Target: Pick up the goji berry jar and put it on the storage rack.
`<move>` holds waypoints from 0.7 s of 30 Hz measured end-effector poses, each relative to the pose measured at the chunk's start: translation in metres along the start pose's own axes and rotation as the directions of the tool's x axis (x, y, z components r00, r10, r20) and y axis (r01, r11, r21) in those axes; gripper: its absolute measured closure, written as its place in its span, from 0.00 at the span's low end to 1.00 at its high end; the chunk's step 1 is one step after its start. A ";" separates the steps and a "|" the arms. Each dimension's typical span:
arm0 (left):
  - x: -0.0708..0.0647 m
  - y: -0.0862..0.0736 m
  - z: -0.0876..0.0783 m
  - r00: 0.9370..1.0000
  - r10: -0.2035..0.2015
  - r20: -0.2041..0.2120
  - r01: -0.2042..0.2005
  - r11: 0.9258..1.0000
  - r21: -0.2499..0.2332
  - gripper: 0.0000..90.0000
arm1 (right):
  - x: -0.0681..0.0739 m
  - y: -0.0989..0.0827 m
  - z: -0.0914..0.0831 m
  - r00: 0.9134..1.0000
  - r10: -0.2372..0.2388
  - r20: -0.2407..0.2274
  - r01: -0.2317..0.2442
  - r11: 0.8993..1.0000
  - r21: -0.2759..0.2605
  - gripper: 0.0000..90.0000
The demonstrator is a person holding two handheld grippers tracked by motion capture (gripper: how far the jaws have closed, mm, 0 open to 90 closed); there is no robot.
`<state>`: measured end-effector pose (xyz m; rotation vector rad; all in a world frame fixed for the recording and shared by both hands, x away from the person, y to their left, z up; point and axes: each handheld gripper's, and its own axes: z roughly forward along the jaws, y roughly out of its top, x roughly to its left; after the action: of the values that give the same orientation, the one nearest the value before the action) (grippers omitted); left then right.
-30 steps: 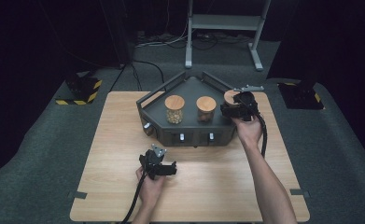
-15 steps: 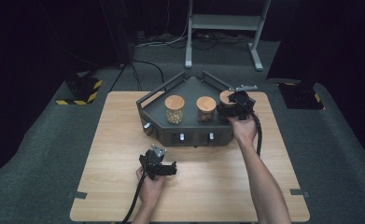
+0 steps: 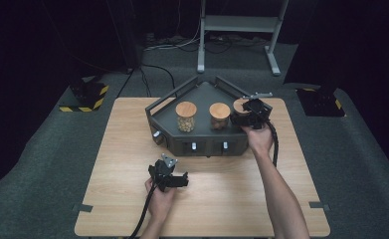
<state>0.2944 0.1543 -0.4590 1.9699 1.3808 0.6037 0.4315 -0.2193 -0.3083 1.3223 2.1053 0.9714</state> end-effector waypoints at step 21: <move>0.000 0.000 0.000 1.000 -0.001 -0.001 0.001 1.000 0.000 0.02 | -0.005 -0.005 0.000 1.000 -0.013 -0.017 0.013 1.000 -0.009 0.28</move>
<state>0.2943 0.1540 -0.4590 1.9691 1.3818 0.6046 0.4306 -0.2251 -0.3119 1.2989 2.1165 0.9890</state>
